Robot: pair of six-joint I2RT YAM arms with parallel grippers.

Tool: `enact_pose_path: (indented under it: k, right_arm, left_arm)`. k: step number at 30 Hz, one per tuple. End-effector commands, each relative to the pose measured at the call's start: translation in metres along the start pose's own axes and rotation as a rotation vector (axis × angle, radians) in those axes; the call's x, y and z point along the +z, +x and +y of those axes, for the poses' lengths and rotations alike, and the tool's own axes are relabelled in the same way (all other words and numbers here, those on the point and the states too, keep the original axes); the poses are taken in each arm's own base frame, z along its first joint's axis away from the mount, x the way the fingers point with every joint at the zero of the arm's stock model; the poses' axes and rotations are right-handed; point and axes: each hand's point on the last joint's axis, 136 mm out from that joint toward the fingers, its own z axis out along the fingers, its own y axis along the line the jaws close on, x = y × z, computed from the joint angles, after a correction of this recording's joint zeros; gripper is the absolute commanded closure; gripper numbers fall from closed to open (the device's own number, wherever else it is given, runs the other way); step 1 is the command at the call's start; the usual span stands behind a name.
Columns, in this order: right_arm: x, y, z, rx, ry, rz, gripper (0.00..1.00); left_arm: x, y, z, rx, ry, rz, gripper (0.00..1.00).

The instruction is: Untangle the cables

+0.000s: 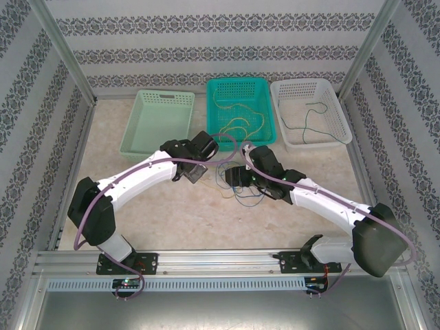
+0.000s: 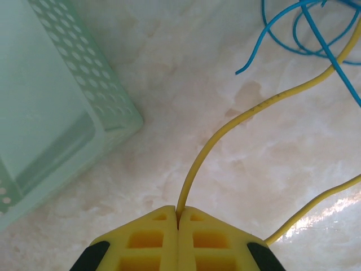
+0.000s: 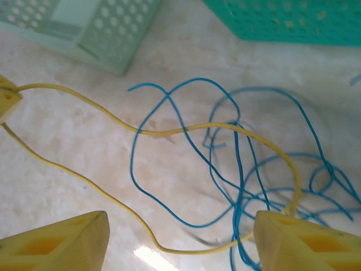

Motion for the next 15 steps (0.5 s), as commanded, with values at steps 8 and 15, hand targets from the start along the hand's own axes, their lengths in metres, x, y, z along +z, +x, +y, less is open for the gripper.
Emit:
enact_pose_path:
  k: [8,15]
  right_arm:
    - [0.012,-0.008,0.04,-0.034,-0.143,-0.048,0.42]
    - [0.036,-0.018,0.023,-0.041,-0.026,-0.114,0.41]
  left_arm:
    - [-0.029,-0.042,0.006,-0.005,0.032,-0.125,1.0]
    - [-0.041,-0.049,-0.004,-0.058,0.115,-0.189,1.0]
